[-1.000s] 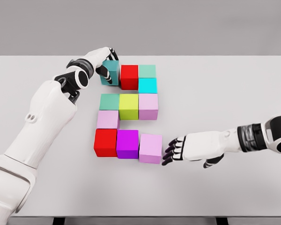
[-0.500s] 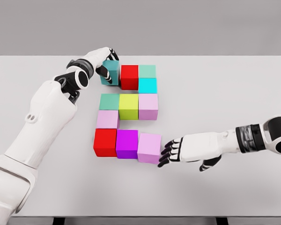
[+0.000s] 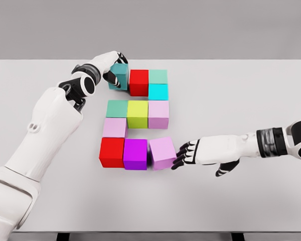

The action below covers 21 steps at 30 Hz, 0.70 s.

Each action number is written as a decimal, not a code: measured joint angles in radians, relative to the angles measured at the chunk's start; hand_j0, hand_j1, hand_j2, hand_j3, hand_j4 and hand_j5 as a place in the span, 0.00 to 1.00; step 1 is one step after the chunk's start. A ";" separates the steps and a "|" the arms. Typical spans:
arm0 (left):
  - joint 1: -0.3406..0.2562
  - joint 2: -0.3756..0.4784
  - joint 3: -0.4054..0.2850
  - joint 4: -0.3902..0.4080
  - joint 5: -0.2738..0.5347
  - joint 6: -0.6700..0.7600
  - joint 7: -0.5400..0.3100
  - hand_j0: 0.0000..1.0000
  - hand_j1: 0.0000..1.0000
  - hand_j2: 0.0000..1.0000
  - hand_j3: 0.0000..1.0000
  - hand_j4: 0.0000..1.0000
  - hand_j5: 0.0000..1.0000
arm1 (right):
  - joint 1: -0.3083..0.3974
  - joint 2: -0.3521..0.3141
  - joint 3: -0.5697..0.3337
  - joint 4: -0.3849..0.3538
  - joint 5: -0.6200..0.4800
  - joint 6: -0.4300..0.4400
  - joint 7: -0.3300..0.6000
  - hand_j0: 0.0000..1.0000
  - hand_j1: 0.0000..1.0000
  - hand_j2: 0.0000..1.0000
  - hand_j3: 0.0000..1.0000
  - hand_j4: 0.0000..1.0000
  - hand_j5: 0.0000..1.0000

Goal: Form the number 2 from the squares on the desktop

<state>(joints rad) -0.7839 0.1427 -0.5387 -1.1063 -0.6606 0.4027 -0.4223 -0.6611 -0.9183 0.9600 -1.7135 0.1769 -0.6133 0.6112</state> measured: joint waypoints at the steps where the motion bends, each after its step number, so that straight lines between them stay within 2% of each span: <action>1: 0.000 0.000 0.000 -0.001 0.000 0.000 0.000 0.77 0.77 0.77 0.77 0.77 0.77 | 0.002 0.000 0.003 -0.001 0.002 0.000 0.000 1.00 1.00 1.00 1.00 1.00 1.00; 8: 0.005 0.000 -0.003 -0.009 0.000 0.002 0.000 0.81 0.81 0.81 0.81 0.81 0.81 | 0.005 -0.008 0.042 -0.034 0.031 0.000 0.000 1.00 1.00 1.00 1.00 1.00 1.00; 13: 0.006 0.001 -0.006 -0.017 0.001 0.009 0.000 0.85 0.85 0.85 0.85 0.85 0.85 | 0.006 -0.032 0.036 -0.038 0.037 0.000 0.000 1.00 1.00 1.00 1.00 1.00 1.00; 21: 0.008 0.001 -0.009 -0.023 0.001 0.017 0.011 0.88 0.88 0.88 0.88 0.88 0.88 | -0.025 -0.013 -0.024 0.070 0.035 0.000 0.000 1.00 1.00 1.00 1.00 1.00 1.00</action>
<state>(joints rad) -0.7762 0.1439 -0.5473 -1.1298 -0.6591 0.4197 -0.4118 -0.6857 -0.9311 0.9364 -1.6436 0.2123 -0.6132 0.6112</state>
